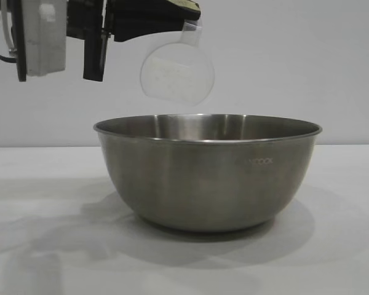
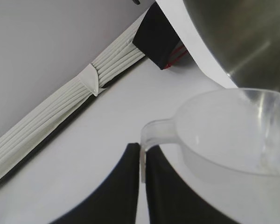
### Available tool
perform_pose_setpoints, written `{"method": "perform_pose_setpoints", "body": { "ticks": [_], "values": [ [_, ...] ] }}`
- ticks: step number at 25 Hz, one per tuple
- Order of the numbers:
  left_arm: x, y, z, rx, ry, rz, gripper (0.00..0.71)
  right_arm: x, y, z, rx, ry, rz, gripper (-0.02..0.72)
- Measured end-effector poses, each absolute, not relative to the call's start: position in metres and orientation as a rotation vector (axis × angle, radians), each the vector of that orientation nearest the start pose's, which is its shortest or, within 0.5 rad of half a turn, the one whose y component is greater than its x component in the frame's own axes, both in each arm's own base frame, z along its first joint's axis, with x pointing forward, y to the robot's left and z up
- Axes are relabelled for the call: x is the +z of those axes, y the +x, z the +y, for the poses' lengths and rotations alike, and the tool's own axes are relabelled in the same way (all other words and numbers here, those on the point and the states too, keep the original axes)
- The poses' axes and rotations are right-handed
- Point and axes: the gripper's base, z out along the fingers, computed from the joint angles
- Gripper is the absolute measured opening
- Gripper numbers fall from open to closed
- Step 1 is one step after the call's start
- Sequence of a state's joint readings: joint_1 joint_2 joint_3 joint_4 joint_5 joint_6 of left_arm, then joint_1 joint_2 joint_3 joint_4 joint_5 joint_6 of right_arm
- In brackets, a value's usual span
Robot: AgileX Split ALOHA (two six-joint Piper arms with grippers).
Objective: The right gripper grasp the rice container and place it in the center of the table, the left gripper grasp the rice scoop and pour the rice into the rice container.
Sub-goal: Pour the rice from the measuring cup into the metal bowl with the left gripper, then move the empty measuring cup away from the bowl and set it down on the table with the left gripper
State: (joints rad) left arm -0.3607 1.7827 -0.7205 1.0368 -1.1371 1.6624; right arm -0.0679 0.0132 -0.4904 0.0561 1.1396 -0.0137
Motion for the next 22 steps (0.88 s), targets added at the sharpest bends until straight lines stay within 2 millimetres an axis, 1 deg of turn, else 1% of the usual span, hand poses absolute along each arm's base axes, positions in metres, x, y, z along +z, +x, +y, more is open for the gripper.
{"method": "perform_pose_setpoints", "body": {
  "ticks": [2,3,6,9,12,15,17,19,22],
  "values": [
    [0.19,0.272,-0.175,0.586,1.664,-0.04,0.0,0.269,-0.005,0.005,0.021,0.054,2.144,0.325],
    [0.192,0.275,-0.174,0.522,1.635,0.096,0.0,0.269,-0.005,0.005,0.021,0.054,2.144,0.325],
    [0.197,0.286,-0.169,0.367,1.495,0.457,0.0,0.269,-0.005,0.005,0.021,0.054,2.144,0.325],
    [0.203,0.298,-0.16,0.207,1.257,0.805,0.0,0.269,-0.005,0.005,0.021,0.054,2.144,0.325],
    [0.208,0.31,-0.146,0.03,0.914,1.11,0.0,0.269,-0.005,0.005,0.021,0.054,2.144,0.325],
    [0.209,0.318,-0.133,-0.073,0.618,1.275,0.0,0.269,-0.005,0.005,0.021,0.054,2.144,0.325],
    [0.207,0.318,-0.124,-0.127,0.49,1.339,0.0,0.269,-0.005,0.005,0.021,0.054,2.144,0.325],
    [0.198,0.313,-0.115,-0.152,0.409,1.408,0.0,0.269,-0.005,0.005,0.021,0.054,2.144,0.325],
    [0.18,0.301,-0.1,-0.131,0.322,1.51,0.0,0.269,-0.005,0.005,0.021,0.054,2.144,0.325]
  ]
}}
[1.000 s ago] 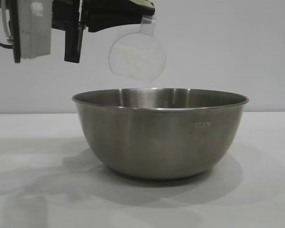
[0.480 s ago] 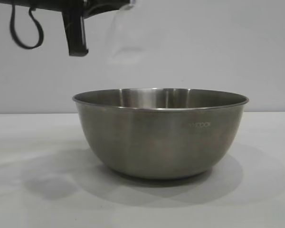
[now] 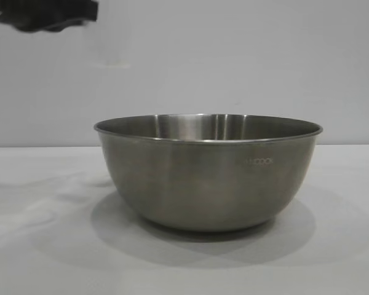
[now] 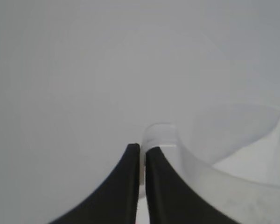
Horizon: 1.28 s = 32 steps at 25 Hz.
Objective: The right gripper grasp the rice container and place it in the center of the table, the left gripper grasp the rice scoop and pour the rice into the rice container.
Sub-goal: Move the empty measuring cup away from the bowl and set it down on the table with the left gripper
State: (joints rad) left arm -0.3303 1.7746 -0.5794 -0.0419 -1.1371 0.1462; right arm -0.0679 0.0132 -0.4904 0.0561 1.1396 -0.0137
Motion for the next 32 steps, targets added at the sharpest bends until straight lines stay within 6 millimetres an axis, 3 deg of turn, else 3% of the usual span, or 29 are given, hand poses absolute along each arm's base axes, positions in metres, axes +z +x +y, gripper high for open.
{"method": "perform_pose_setpoints", "body": {
  "ticks": [7,11,19,24,25,27,28,32],
  "values": [
    [0.148,0.277,-0.057,-0.034,0.155,1.689,0.0,0.269,-0.005,0.005,0.021,0.054,2.144,0.325],
    [0.136,0.267,-0.042,0.0,0.086,1.754,0.0,0.269,-0.005,0.005,0.021,0.054,2.144,0.325],
    [0.097,0.262,-0.04,0.011,0.069,1.907,0.0,0.269,-0.005,0.005,0.021,0.054,2.144,0.325],
    [0.093,0.261,-0.04,0.008,0.064,1.925,0.0,0.269,-0.005,0.005,0.021,0.054,2.144,0.325],
    [0.093,0.261,-0.04,0.008,0.064,1.925,0.047,0.269,-0.005,0.005,0.021,0.054,2.144,0.325],
    [0.092,0.26,-0.039,0.009,0.064,1.929,0.047,0.269,-0.005,0.005,0.021,0.054,2.144,0.325],
    [0.092,0.258,-0.039,0.01,0.065,1.933,0.102,0.269,-0.005,0.005,0.021,0.054,2.144,0.325],
    [0.088,0.249,-0.037,0.015,0.069,1.966,0.103,0.269,-0.005,0.005,0.021,0.054,2.144,0.325]
  ]
}}
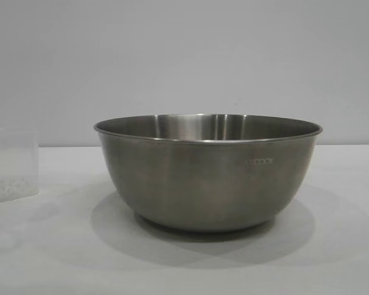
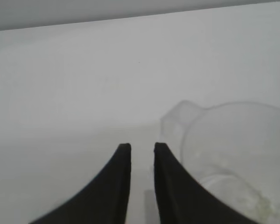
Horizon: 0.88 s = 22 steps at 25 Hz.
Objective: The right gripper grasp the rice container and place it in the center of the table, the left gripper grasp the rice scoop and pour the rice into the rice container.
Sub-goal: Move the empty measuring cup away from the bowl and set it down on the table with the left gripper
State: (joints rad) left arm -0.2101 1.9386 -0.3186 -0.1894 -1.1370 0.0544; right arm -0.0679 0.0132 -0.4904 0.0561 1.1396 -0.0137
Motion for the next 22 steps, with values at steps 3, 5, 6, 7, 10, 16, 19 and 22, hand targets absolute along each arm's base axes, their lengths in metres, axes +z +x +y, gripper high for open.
{"method": "perform_pose_setpoints", "body": {
  "ticks": [3,5,6,7,10,16,19,22],
  "values": [
    [0.086,0.245,-0.036,0.017,0.07,1.98,0.103,0.269,-0.005,0.005,0.021,0.054,2.144,0.325],
    [0.085,0.242,-0.036,0.016,0.069,1.991,0.103,0.269,-0.005,0.005,0.021,0.054,2.144,0.325],
    [0.084,0.24,-0.035,0.014,0.054,1.998,0.103,0.269,-0.005,0.005,0.021,0.054,2.144,0.325],
    [0.084,0.239,-0.033,0.016,0.021,2.001,0.103,0.269,-0.005,0.005,0.021,0.054,2.144,0.325],
    [0.089,0.24,-0.028,0.02,-0.096,1.981,0.103,0.269,-0.005,0.005,0.021,0.054,2.144,0.325],
    [0.107,0.245,-0.028,-0.006,-0.144,1.899,0.103,0.269,-0.005,0.005,0.021,0.054,2.144,0.325],
    [0.114,0.251,-0.031,-0.034,-0.132,1.864,0.103,0.269,-0.005,0.005,0.021,0.054,2.144,0.325],
    [0.122,0.253,-0.026,-0.082,-0.194,1.826,0.103,0.269,-0.005,0.005,0.021,0.054,2.144,0.325]
  ]
}}
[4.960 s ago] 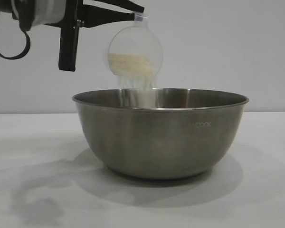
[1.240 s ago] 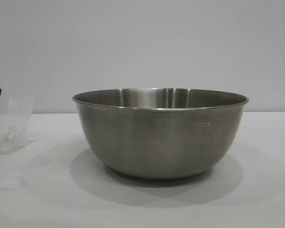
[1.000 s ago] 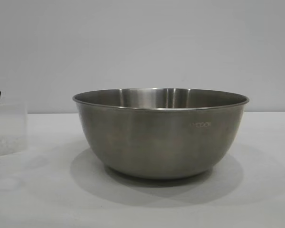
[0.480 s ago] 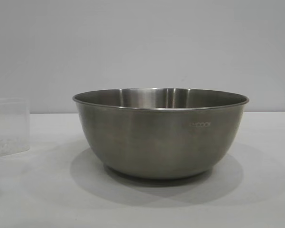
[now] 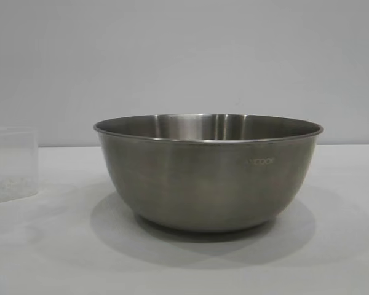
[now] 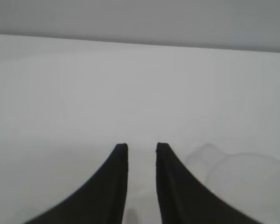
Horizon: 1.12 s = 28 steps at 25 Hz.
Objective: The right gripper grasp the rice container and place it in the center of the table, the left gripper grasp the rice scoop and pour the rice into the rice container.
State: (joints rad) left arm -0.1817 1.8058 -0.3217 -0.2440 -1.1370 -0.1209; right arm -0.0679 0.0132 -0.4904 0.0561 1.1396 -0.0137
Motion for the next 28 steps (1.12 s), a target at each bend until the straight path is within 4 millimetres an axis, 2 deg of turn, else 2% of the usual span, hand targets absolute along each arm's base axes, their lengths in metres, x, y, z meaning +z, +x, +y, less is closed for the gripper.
{"method": "perform_pose_setpoints", "body": {
  "ticks": [3,7,11,12,14,15,16,22,28],
  "values": [
    [0.134,0.255,-0.009,-0.081,-0.243,1.771,0.103,0.269,-0.005,0.005,0.021,0.054,2.144,0.325],
    [0.153,0.254,0.01,-0.061,-0.212,1.697,0.103,0.269,-0.005,0.005,0.021,0.054,2.144,0.325],
    [0.172,0.251,-0.001,-0.04,0.105,1.632,0.103,0.269,-0.005,0.005,0.021,0.054,2.144,0.325],
    [0.179,0.249,-0.003,-0.04,0.142,1.607,0.162,0.269,-0.005,0.005,0.021,0.054,2.144,0.325],
    [0.194,0.244,-0.003,-0.033,0.136,1.569,0.16,0.269,-0.005,0.005,0.021,0.054,2.144,0.325],
    [0.201,0.241,-0.002,-0.027,0.13,1.571,0.211,0.269,-0.005,0.005,0.021,0.054,2.144,0.325],
    [0.205,0.238,-0.002,-0.022,0.13,1.584,0.228,0.269,-0.005,0.005,0.021,0.054,2.144,0.325],
    [0.236,0.21,-0.007,-0.052,0.167,1.645,0.218,0.269,-0.005,0.005,0.021,0.054,2.144,0.325],
    [0.246,0.167,-0.001,0.121,0.26,1.822,0.218,0.269,-0.005,0.005,0.021,0.054,2.144,0.325]
  ]
}}
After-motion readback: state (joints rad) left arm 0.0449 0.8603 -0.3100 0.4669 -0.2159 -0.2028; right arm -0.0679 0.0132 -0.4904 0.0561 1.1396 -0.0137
